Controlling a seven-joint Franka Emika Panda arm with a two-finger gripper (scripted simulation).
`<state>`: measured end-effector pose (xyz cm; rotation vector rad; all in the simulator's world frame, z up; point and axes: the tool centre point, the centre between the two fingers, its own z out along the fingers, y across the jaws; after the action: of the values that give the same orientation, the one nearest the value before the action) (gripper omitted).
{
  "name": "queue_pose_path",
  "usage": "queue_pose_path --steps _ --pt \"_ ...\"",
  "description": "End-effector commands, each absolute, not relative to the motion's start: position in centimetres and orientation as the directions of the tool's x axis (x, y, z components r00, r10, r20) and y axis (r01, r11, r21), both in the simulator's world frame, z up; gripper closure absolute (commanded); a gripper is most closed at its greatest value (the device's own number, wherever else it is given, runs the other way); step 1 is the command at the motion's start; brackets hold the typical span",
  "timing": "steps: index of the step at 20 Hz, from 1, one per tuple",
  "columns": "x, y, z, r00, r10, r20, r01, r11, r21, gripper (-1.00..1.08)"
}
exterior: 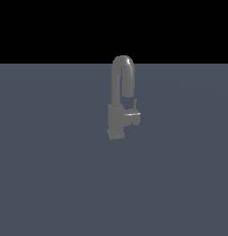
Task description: Turn on the faucet by rotating a designated handle.
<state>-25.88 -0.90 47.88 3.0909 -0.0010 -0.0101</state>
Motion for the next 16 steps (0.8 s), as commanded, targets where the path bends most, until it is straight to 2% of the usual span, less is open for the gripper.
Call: queue_pose_path --steps 1,9,16 --pt "-25.9 -0.9 47.9 1.000 -0.001 -0.007 0.000 -0.999 0.051 1.08" --pt "-25.0 -0.9 47.8 0.999 -0.018 -0.027 -0.017 -0.999 0.034 1.08" --pt "-22.9 -0.8 47.6 0.995 -0.060 -0.079 -0.060 -0.998 -0.006 1.08"
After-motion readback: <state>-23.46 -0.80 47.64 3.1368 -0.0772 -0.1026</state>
